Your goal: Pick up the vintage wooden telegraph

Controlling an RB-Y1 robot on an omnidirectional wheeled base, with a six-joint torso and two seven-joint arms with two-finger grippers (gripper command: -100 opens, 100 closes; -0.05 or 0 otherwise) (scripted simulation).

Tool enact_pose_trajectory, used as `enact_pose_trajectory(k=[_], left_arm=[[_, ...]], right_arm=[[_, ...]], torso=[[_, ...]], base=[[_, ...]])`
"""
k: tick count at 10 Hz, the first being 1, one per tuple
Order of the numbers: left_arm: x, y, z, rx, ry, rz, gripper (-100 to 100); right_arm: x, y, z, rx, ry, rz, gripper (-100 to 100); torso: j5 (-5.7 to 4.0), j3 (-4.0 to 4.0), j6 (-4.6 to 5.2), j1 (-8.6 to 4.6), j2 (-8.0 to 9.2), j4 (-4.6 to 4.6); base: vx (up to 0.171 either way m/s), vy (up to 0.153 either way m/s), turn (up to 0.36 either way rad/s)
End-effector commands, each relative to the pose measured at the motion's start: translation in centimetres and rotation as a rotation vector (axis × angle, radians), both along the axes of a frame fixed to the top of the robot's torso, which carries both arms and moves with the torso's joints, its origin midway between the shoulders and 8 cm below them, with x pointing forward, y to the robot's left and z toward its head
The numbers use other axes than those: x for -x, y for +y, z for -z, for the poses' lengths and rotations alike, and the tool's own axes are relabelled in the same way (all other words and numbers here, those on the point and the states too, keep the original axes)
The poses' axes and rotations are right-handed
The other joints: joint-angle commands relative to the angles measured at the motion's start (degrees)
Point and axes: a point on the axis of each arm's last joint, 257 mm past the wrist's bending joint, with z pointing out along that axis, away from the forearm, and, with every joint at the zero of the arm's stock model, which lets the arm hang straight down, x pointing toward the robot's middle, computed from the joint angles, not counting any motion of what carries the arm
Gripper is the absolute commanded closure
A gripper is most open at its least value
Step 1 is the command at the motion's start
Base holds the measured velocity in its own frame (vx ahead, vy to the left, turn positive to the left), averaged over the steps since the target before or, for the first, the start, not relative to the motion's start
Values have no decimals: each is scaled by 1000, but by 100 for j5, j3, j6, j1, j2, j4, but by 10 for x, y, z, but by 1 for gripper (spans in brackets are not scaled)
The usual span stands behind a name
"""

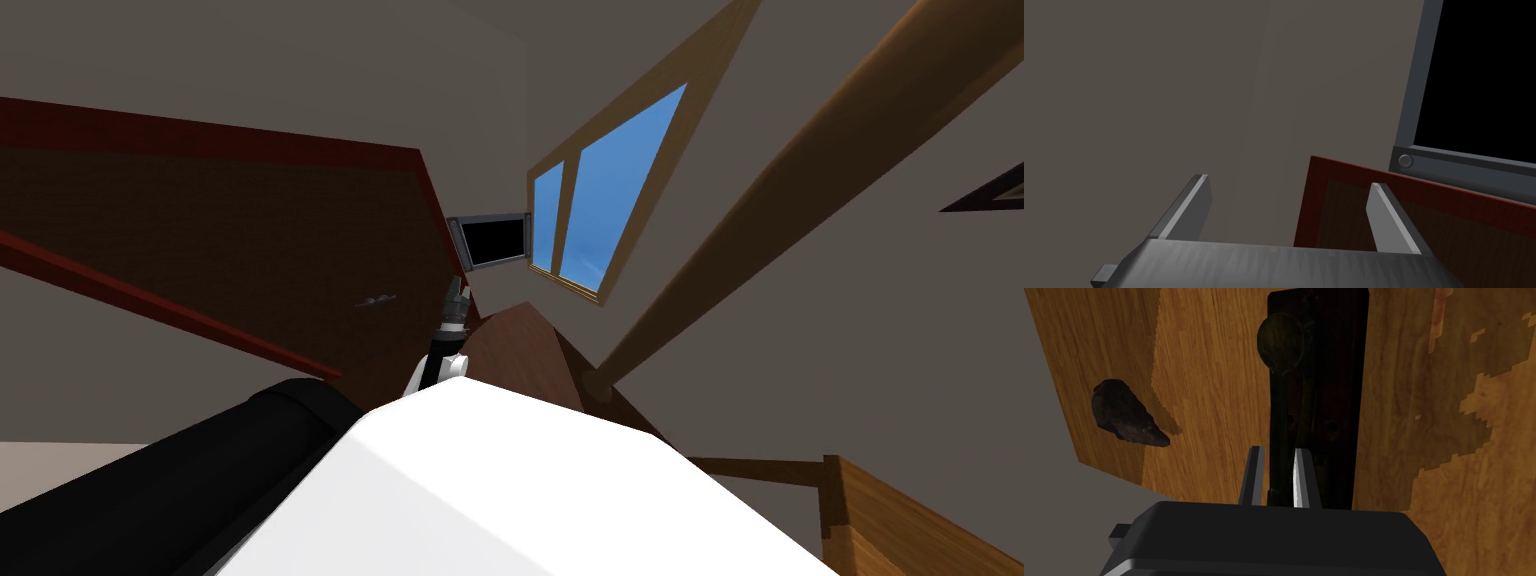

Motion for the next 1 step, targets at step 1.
enact_pose_trajectory(k=[1], left_arm=[[0, 0, 0, 0, 0, 0, 0]], right_arm=[[0, 0, 0, 0, 0, 0, 0]], torso=[[0, 0, 0, 0, 0, 0]], base=[[1, 8, 0]])
